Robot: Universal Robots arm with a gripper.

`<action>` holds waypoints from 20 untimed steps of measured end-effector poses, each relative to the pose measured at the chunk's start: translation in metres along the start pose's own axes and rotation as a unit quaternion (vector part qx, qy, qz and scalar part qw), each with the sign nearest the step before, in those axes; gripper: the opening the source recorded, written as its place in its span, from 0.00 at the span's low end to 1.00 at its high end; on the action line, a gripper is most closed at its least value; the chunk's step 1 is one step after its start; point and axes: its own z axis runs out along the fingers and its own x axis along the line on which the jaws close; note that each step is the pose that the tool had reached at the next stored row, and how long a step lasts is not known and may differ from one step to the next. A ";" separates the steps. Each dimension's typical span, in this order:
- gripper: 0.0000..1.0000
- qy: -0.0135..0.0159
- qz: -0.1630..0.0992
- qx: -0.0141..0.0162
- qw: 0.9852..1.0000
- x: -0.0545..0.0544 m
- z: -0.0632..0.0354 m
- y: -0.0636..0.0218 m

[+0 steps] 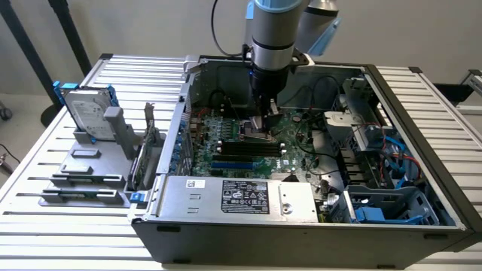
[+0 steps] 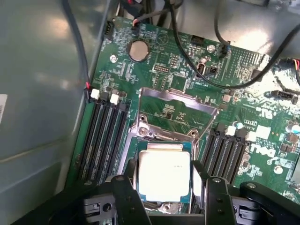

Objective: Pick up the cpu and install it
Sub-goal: 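Place the cpu into insertion slot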

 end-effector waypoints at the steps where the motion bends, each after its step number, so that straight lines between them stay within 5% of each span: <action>1: 0.55 0.000 0.009 -0.001 1.000 0.000 0.0009 0.0000; 5: 0.55 -0.002 0.040 0.000 0.999 0.000 0.0028 -0.0002; 13: 0.55 -0.001 0.082 0.012 0.997 0.000 0.0041 -0.0008; 20: 0.55 -0.002 0.099 0.010 0.995 0.003 0.0039 -0.0127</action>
